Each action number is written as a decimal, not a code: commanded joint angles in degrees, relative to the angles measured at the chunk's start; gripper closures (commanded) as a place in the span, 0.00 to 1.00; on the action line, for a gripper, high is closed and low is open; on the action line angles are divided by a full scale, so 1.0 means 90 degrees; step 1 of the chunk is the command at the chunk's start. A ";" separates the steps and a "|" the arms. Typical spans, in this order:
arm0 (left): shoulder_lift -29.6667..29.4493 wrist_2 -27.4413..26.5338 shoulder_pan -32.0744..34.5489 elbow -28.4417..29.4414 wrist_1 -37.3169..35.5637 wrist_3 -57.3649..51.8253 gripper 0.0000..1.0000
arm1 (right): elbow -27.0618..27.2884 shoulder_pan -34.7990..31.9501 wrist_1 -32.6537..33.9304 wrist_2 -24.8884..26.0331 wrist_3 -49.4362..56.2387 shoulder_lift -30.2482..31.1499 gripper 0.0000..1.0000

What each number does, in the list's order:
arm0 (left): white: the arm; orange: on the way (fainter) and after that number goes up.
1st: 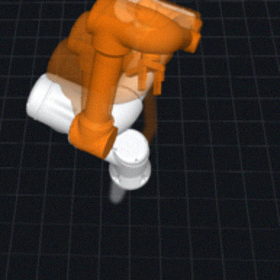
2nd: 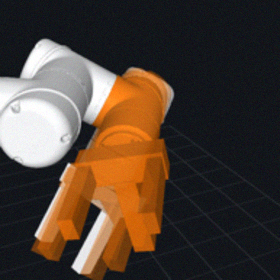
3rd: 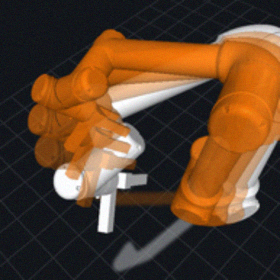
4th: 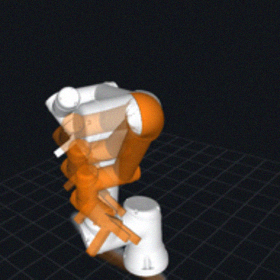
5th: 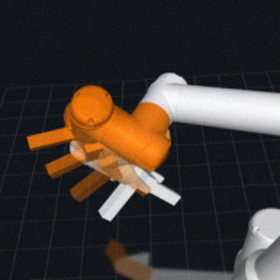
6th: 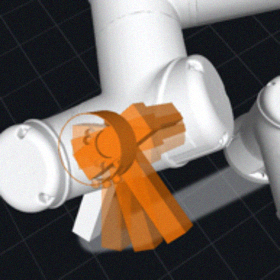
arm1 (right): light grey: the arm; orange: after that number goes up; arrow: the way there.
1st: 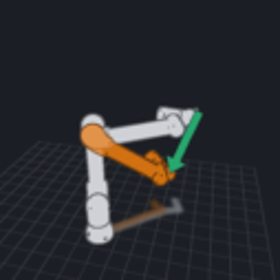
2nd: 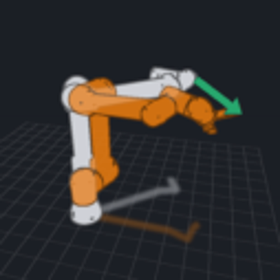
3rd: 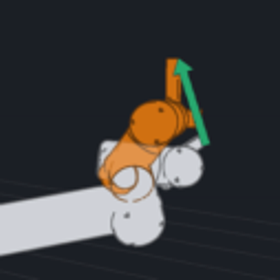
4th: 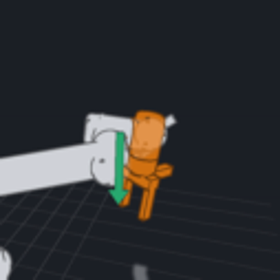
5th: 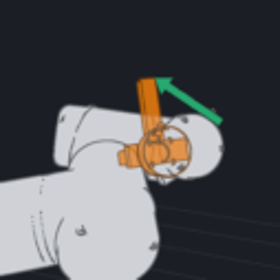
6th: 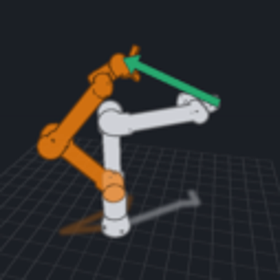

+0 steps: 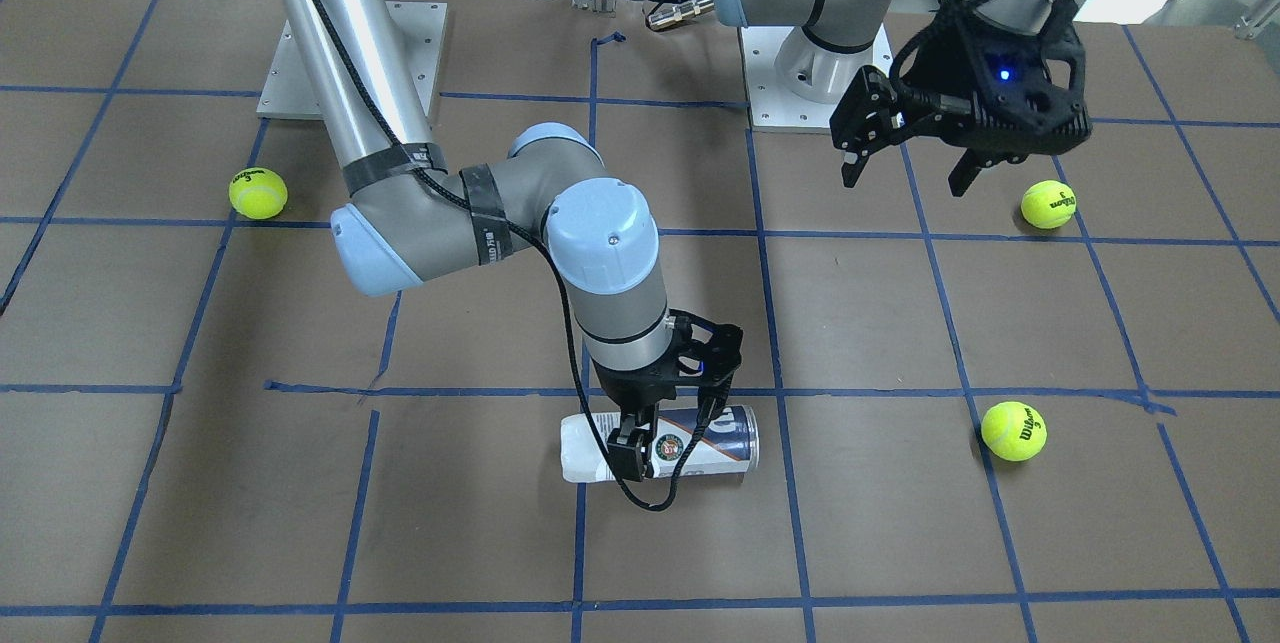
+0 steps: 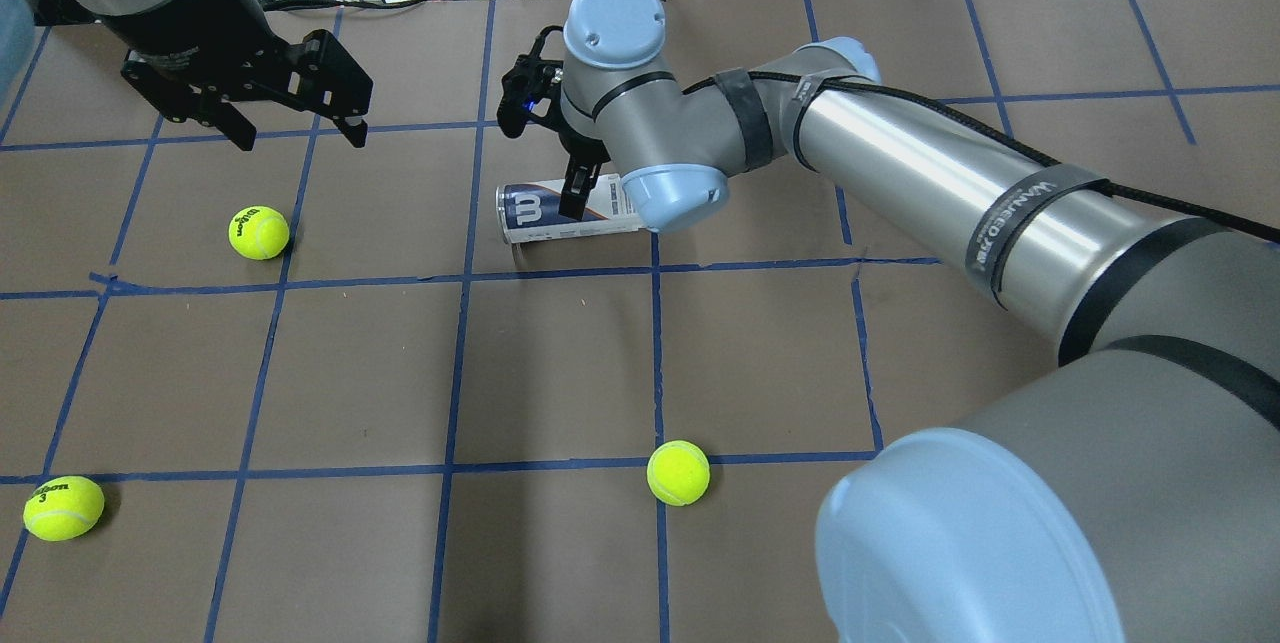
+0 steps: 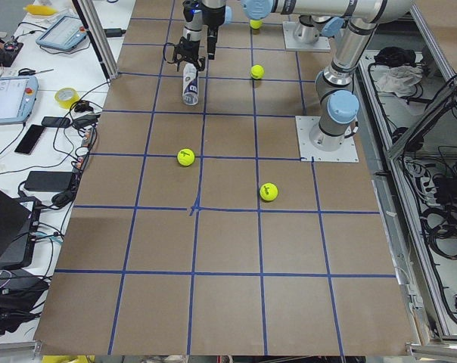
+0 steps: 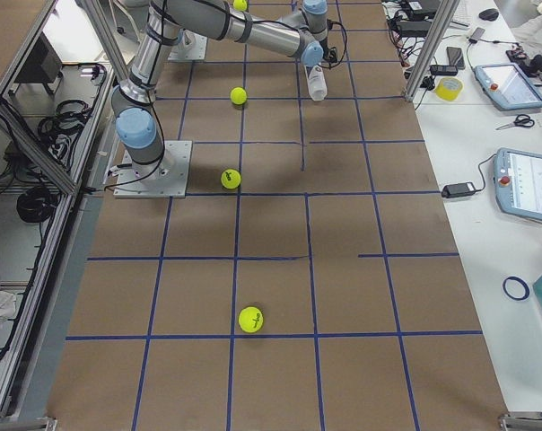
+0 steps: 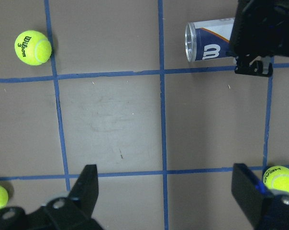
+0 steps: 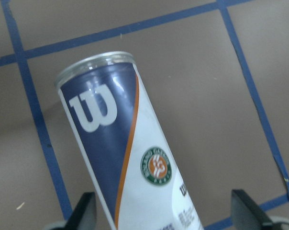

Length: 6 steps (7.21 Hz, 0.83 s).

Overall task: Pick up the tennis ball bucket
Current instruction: 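Lay the can on its side and open the right gripper, then withdraw the right gripper upward while the left gripper reaches toward the can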

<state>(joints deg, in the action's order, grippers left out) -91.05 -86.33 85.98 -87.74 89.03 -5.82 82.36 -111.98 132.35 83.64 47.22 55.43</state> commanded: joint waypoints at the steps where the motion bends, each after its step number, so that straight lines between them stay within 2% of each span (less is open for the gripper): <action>1: -0.0924 0.0808 -0.0110 -0.0026 -0.0659 -0.0017 0.00 | 0.0010 0.0515 -0.0495 0.0091 -0.0684 0.0518 0.00; 3: -0.1910 0.1639 -0.0130 -0.0017 -0.1373 0.0070 0.00 | 0.0009 0.1102 -0.1440 0.0091 -0.1941 0.0987 0.00; 4: -0.2350 0.2252 -0.0236 0.0061 -0.1618 -0.0007 0.00 | -0.0010 0.1278 -0.1676 0.0130 -0.1965 0.1163 0.00; 5: -0.2770 0.2597 -0.0431 0.0090 -0.2056 -0.0095 0.00 | 0.0000 0.1492 -0.1727 0.0160 -0.2013 0.1300 0.00; 6: -0.3171 0.3296 -0.0626 0.0158 -0.2640 -0.0115 0.00 | -0.0010 0.1717 -0.1728 0.0189 -0.2024 0.1321 0.00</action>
<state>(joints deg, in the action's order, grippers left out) -114.99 -63.24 82.35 -86.94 70.92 -6.42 82.33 -98.90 117.37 85.00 29.47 66.53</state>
